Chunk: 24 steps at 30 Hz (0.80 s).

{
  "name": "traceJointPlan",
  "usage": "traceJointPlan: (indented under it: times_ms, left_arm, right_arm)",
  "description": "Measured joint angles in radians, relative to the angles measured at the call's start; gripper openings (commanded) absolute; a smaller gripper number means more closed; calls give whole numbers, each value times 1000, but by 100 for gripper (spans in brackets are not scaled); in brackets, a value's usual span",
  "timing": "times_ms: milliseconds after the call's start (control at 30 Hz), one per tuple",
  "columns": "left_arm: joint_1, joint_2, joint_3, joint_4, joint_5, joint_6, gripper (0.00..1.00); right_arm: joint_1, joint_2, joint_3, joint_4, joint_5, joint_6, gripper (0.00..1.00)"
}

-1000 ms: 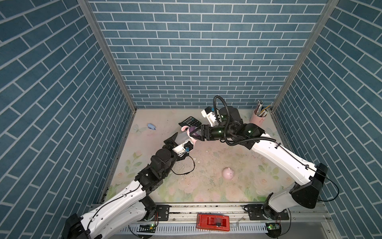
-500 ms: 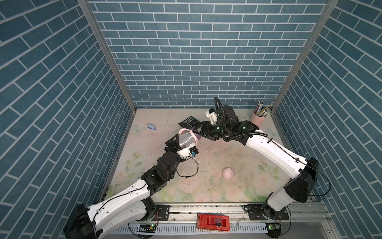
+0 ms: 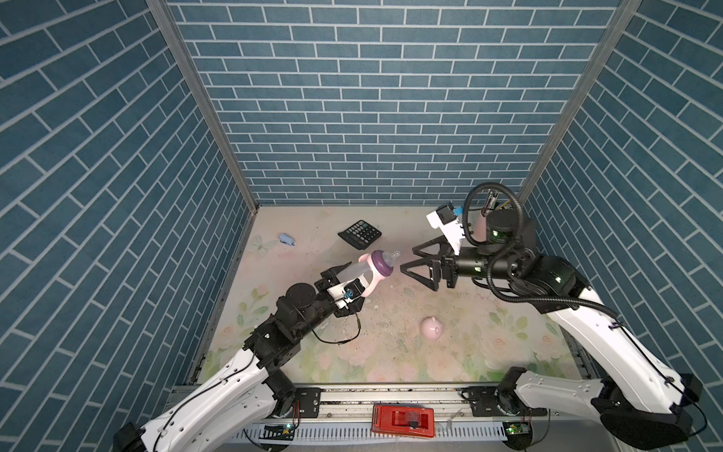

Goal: Assemble the baby bottles
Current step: Screw the nipple onto the baby bottle.

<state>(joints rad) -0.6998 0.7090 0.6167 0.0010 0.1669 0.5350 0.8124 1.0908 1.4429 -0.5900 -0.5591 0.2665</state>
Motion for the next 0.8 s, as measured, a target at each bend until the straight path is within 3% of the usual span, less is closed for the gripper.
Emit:
traceJointPlan:
  times_ms: [233,367,800]
  left_arm:
    - [43,31,108,-89,391,-146,7]
    - [45,61,135,-124,534,-186,7]
    - [55,94,137,-162,642,-213,7]
  right_arm:
    - [0,22,-3,-29,-139,-193,85]
    - [0,93,26,-55,-199,-246,85]
    - [0,116,69,-116,-286,-294,81]
